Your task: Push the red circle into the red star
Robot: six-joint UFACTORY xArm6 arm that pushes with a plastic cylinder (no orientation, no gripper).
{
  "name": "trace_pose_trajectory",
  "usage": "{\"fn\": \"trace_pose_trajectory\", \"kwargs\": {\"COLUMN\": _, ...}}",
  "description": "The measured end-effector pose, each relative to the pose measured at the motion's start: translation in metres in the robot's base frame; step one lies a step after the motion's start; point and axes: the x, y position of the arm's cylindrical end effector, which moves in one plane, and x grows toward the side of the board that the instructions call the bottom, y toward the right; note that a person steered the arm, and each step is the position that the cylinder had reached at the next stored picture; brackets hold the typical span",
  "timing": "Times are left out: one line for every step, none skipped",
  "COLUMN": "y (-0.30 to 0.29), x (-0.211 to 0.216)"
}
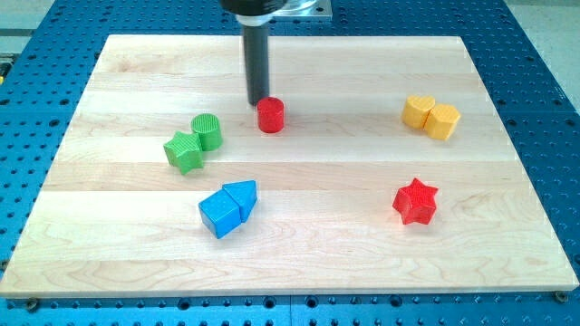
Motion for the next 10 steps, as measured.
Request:
{"fn": "trace_pose_trajectory", "kwargs": {"y": 0.036, "x": 0.036}}
{"fn": "trace_pose_trajectory", "kwargs": {"y": 0.100, "x": 0.070}}
{"fn": "trace_pose_trajectory", "kwargs": {"y": 0.081, "x": 0.061}}
{"fn": "trace_pose_trajectory", "kwargs": {"y": 0.064, "x": 0.085}}
{"fn": "trace_pose_trajectory", "kwargs": {"y": 0.095, "x": 0.120}}
{"fn": "trace_pose_trajectory", "kwargs": {"y": 0.096, "x": 0.112}}
{"fn": "trace_pose_trajectory", "kwargs": {"y": 0.124, "x": 0.101}}
{"fn": "trace_pose_trajectory", "kwargs": {"y": 0.156, "x": 0.098}}
{"fn": "trace_pose_trajectory", "kwargs": {"y": 0.162, "x": 0.082}}
{"fn": "trace_pose_trajectory", "kwargs": {"y": 0.177, "x": 0.096}}
